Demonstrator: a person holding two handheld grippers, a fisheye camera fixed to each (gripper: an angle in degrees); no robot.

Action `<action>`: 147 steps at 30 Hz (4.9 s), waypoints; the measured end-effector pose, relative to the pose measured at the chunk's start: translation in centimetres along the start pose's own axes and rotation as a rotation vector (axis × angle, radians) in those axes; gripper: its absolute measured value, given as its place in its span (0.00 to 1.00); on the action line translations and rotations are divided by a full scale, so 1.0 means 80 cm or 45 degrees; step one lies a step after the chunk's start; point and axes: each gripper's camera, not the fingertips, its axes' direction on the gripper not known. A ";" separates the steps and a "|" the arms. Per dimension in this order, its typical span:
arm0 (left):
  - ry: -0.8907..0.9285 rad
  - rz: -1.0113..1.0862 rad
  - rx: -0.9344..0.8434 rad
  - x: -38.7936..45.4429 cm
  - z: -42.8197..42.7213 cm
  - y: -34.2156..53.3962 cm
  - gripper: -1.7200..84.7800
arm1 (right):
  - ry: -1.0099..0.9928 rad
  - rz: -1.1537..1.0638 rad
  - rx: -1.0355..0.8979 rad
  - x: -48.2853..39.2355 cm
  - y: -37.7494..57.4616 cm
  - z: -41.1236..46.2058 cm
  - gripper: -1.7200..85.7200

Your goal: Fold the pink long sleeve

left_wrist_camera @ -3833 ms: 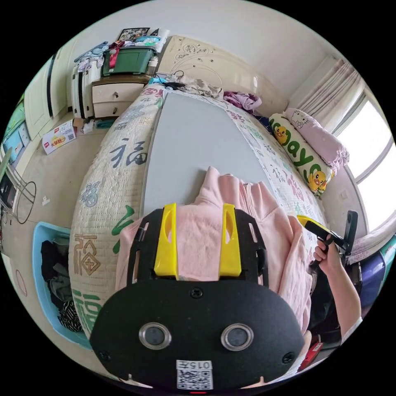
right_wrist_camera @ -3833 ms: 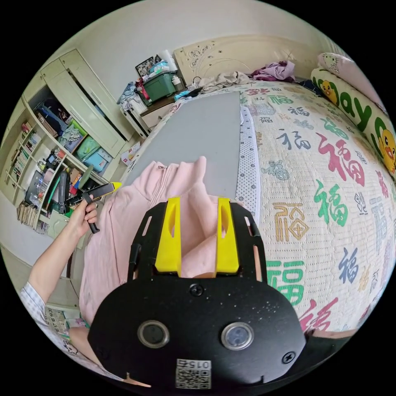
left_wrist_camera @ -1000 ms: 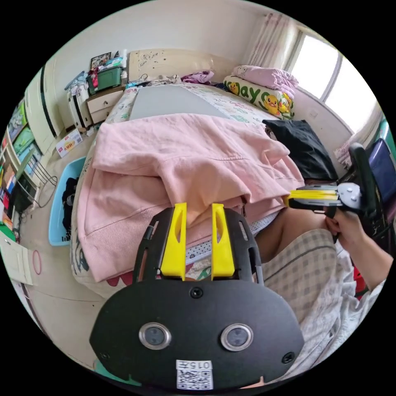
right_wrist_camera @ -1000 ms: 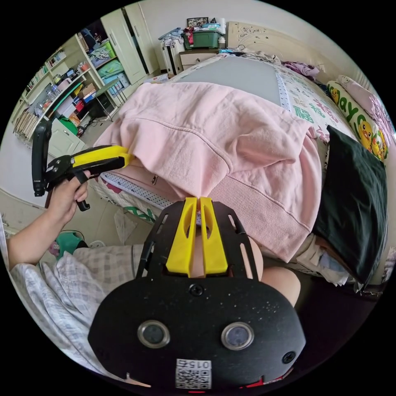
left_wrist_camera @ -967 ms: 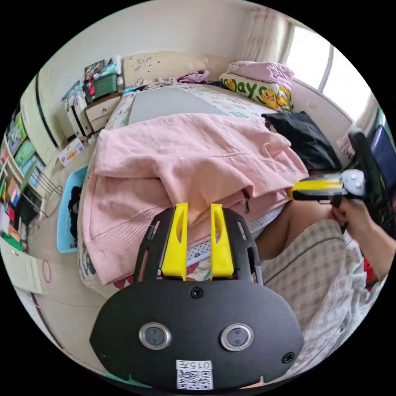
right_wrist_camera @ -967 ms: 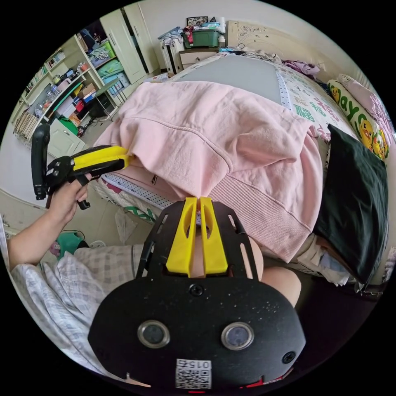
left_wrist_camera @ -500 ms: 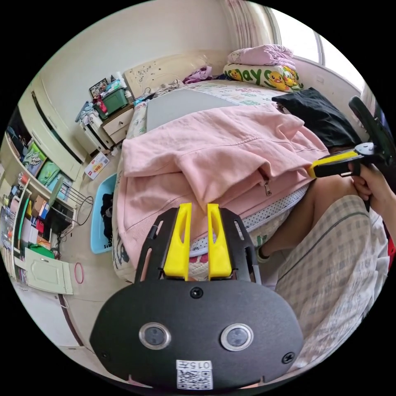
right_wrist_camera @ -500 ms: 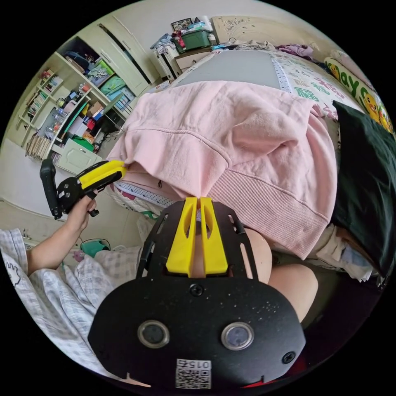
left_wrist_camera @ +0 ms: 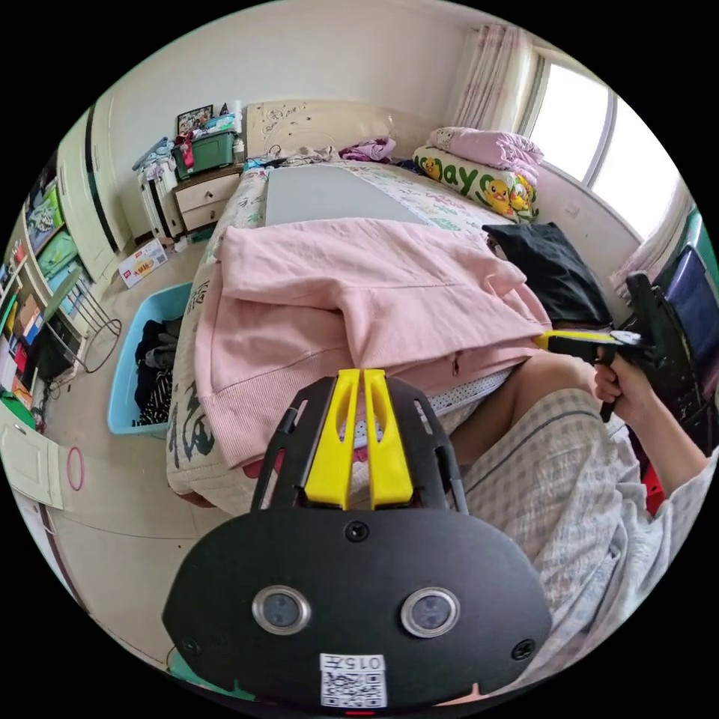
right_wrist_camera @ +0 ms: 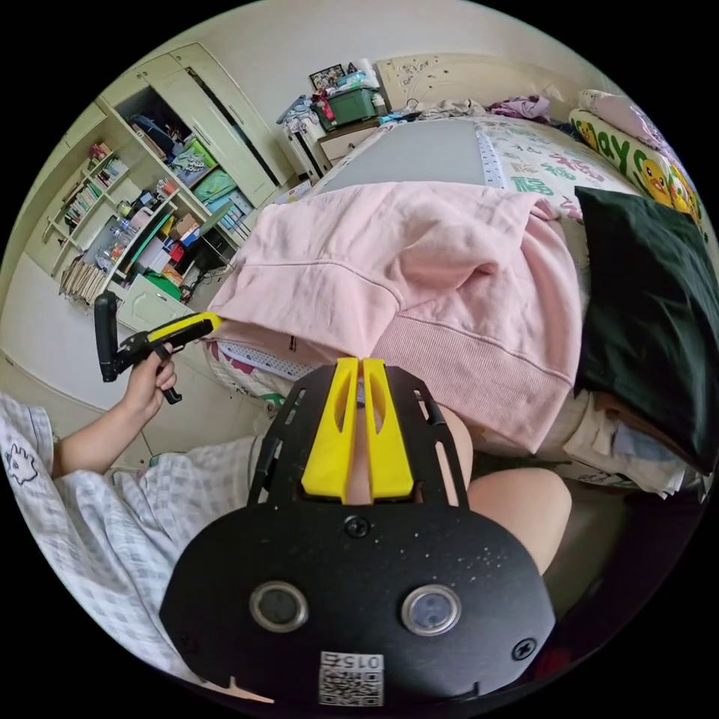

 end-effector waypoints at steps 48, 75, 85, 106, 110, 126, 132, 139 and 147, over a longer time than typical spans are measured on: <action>0.449 0.332 -0.008 0.078 0.105 -0.140 0.04 | -0.306 0.421 0.176 0.237 -0.101 -0.126 0.11; 0.392 0.434 -0.220 0.150 0.195 -0.222 0.01 | -0.413 0.391 0.037 0.313 -0.177 -0.132 0.04; 0.395 0.515 -0.300 0.173 0.202 -0.233 0.01 | -0.221 0.333 -0.073 0.302 -0.186 -0.119 0.03; 0.446 0.521 -0.198 0.221 0.179 -0.428 0.11 | -0.451 0.526 0.262 0.333 -0.145 -0.106 0.11; 0.372 0.552 -0.209 0.281 0.235 -0.505 0.11 | -0.418 0.553 0.189 0.331 -0.145 -0.085 0.07; -0.038 0.594 -0.485 0.363 0.367 -0.582 0.04 | -0.305 0.352 0.253 0.279 -0.112 -0.072 0.03; 0.174 0.557 -0.455 0.319 0.352 -0.569 0.08 | -0.114 0.374 -0.075 0.257 -0.135 0.001 0.03; 0.769 0.433 -0.127 0.203 0.182 -0.547 0.14 | -0.025 0.353 -0.045 0.218 -0.111 0.026 0.06; 0.409 0.012 0.375 -0.123 -0.066 -0.307 0.12 | 0.239 0.220 0.362 0.089 -0.056 -0.023 0.08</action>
